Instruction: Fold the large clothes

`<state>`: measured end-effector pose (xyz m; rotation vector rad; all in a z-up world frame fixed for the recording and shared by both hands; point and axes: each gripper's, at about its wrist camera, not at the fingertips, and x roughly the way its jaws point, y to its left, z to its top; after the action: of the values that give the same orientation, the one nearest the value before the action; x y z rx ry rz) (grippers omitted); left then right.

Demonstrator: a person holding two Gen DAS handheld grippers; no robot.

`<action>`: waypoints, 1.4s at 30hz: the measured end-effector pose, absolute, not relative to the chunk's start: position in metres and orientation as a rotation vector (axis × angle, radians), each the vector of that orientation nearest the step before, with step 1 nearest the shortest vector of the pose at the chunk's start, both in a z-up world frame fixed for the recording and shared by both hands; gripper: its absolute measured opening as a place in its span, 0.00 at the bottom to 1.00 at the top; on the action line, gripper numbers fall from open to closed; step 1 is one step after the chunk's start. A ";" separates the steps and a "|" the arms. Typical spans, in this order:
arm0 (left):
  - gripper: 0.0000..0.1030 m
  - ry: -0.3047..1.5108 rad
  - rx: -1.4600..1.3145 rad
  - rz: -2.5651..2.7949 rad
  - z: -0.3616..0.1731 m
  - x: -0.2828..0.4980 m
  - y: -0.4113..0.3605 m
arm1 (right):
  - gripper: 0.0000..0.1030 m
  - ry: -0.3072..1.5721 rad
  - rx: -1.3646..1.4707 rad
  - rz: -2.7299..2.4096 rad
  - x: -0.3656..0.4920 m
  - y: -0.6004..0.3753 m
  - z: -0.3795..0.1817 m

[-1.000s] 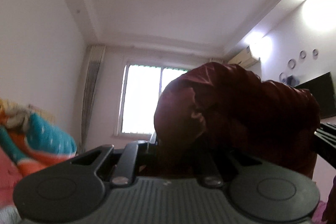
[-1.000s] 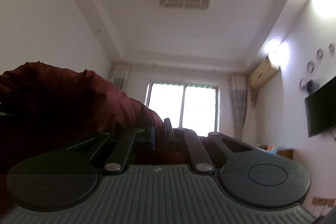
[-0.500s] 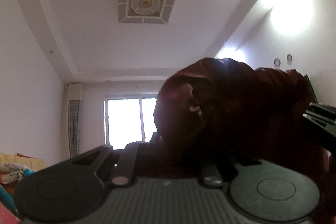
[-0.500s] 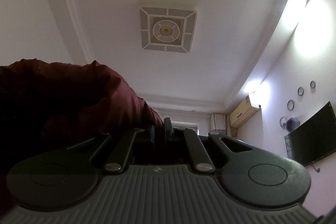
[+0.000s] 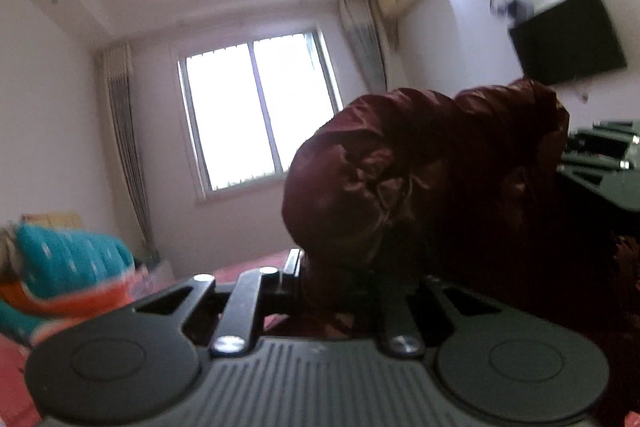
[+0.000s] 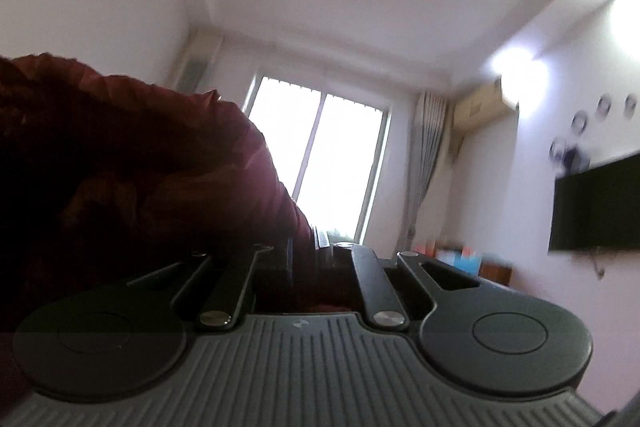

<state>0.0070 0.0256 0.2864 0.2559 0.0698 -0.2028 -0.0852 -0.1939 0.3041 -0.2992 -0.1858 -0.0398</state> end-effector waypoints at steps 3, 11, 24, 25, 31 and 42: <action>0.14 0.127 0.269 -0.205 0.253 0.053 0.020 | 0.09 -0.104 -0.298 -0.049 -0.043 -0.194 0.288; 0.15 0.215 0.272 -0.172 0.191 0.132 0.022 | 0.12 0.043 -0.285 -0.075 0.057 -0.195 0.244; 0.15 0.370 0.252 -0.130 0.129 0.192 0.045 | 0.26 0.234 -0.269 -0.073 0.118 -0.184 0.180; 0.16 0.379 0.248 -0.125 0.126 0.194 0.046 | 0.27 0.248 -0.267 -0.071 0.118 -0.184 0.181; 0.50 0.418 0.235 -0.083 0.118 0.173 0.044 | 0.61 0.304 -0.225 -0.073 0.130 -0.197 0.176; 0.75 0.361 0.137 -0.051 0.159 0.097 0.085 | 0.97 0.268 -0.162 -0.070 0.085 -0.197 0.165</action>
<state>0.0973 0.0854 0.1586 0.1368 0.3605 -0.0510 0.0847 -0.1972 0.1650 -0.1616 0.2682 -0.0698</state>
